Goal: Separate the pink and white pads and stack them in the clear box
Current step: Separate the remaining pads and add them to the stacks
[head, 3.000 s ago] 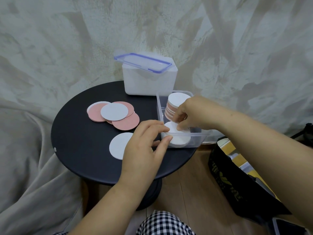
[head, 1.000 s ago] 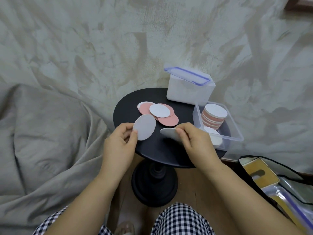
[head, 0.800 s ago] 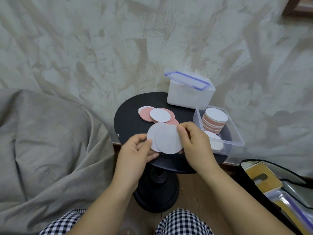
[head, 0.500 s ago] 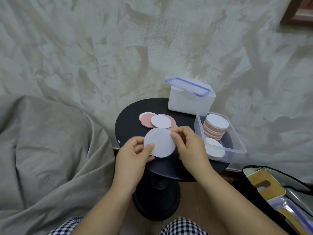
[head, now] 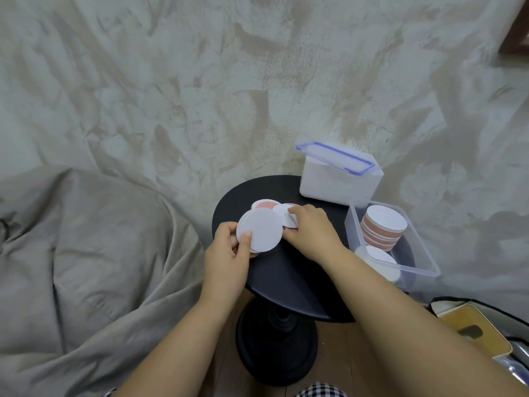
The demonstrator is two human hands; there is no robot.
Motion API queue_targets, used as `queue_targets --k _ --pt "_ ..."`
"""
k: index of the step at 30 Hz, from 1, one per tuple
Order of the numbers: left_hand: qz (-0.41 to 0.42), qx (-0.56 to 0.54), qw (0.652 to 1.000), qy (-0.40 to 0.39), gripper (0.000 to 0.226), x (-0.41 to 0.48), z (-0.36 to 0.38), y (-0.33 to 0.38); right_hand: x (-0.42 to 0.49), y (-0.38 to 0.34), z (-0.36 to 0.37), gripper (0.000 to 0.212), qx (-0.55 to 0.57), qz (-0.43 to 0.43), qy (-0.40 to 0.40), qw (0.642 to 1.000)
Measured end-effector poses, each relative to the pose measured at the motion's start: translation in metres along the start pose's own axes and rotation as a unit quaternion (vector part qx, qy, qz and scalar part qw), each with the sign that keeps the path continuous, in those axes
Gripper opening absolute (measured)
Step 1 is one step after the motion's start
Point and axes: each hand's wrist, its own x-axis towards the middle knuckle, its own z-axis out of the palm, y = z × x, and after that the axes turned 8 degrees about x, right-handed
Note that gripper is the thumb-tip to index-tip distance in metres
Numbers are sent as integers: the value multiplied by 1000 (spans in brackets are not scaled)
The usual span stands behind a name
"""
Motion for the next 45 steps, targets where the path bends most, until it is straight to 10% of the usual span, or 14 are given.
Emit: queue_targets --k 13,28,45 --pt "-26 -15 1000 0 5 2 1 -4 -16 1 -5 17 120 -31 125 984" --pt "-98 -153 982 51 5 -13 6 15 -84 1 -19 13 468 85 179 861" --pt "41 -78 976 -198 26 -48 15 33 -105 17 -12 35 425 31 151 892"
